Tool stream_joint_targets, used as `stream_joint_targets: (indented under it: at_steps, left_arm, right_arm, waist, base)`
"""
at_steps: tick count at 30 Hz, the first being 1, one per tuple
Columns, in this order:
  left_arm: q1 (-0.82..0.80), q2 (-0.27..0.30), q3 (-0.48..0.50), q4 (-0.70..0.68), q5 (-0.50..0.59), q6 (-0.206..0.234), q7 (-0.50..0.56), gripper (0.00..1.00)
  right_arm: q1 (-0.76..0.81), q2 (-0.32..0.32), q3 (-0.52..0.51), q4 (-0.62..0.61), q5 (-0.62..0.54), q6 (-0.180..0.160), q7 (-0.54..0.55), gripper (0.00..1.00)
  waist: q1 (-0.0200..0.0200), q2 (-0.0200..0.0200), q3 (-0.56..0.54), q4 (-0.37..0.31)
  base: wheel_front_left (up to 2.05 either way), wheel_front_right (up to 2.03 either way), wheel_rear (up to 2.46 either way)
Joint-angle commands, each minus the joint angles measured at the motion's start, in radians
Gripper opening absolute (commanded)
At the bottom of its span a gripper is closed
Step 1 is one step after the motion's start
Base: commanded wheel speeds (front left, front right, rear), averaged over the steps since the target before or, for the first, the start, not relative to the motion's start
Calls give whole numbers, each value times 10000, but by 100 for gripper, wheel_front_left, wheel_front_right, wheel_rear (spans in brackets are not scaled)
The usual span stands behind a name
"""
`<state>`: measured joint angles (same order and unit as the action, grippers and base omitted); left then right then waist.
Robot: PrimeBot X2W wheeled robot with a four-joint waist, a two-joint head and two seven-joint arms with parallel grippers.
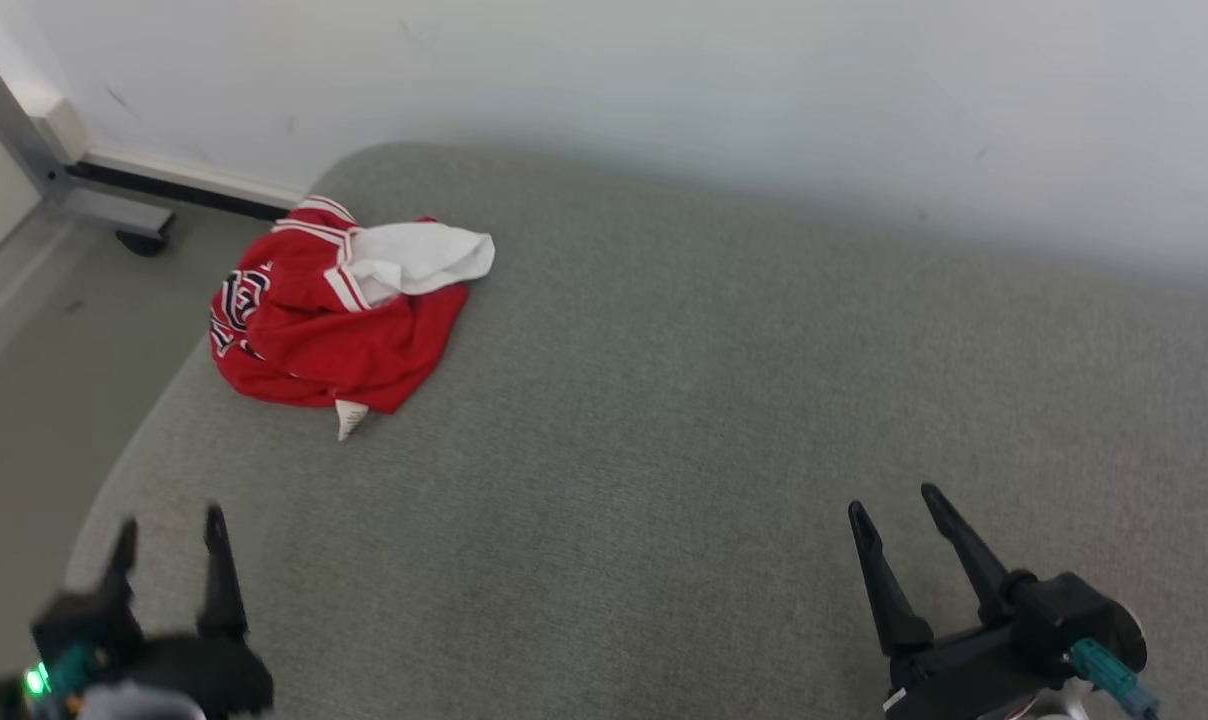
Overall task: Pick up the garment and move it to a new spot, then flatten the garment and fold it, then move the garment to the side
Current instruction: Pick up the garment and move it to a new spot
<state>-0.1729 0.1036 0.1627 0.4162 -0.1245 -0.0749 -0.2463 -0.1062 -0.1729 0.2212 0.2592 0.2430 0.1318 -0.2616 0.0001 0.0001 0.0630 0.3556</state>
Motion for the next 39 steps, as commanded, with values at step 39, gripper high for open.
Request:
stream_joint_targets:
  at_steps: [39]
  left_arm:
    - [-6250, 3382, 1938, -749, -4088, 1417, 11481, 84]
  right_arm:
    - [-2105, -997, 36, -3146, -613, -35, 405, 100]
  waist:
    - [-1, -1, 6709, -3413]
  base:
    - [0, 0, 0]
